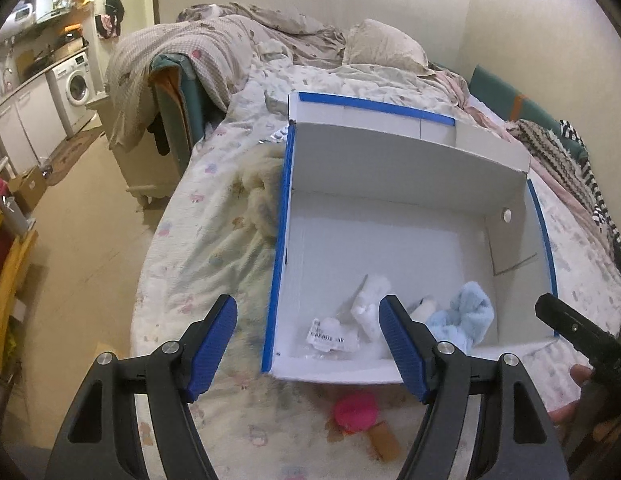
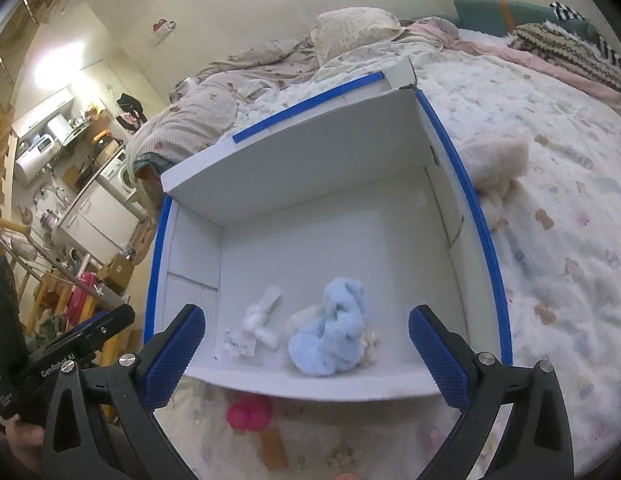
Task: Organize soft objects
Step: 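Withdraw both open tools from the box toward the items on the sheet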
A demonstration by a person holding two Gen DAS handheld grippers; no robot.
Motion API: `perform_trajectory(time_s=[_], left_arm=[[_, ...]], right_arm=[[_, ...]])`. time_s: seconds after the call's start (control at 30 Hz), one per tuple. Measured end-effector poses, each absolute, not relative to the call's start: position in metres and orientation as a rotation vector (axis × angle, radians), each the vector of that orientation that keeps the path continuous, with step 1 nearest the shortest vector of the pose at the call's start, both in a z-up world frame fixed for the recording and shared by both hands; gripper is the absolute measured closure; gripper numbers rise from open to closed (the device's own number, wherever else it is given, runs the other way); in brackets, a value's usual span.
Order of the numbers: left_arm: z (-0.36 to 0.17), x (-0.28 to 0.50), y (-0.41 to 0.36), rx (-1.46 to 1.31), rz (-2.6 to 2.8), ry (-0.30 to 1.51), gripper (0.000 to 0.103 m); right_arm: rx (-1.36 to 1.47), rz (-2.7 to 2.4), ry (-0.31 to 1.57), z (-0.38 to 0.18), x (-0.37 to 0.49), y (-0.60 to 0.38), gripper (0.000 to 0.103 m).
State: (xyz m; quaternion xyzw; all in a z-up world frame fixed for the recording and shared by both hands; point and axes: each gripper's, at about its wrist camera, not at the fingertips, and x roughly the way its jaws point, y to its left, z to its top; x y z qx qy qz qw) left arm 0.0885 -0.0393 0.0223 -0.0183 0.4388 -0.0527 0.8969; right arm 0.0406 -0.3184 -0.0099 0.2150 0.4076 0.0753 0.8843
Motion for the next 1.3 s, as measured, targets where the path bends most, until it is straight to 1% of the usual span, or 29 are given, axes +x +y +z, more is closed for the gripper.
perform_trajectory(time_s=[0.6, 0.93, 1.1, 1.3], left_arm=[[-0.003, 0.055, -0.001, -0.062, -0.048, 0.976, 0.032], [-0.013, 0.052, 0.018, -0.078, 0.007, 1.014, 0.032], [-0.025, 0.053, 0.019, -0.083, 0.026, 1.067, 0.032], [-0.039, 0.058, 0.020, -0.083, 0.056, 1.129, 0.032]], right_arm=[[0.428, 0.137, 0.899, -0.021, 0.008, -0.324, 0.000], [0.429, 0.166, 1.001, -0.038, 0.005, -0.309, 0.000], [0.420, 0.169, 1.103, -0.055, 0.007, -0.301, 0.000], [0.467, 0.098, 1.168, -0.071, 0.012, -0.308, 0.000]])
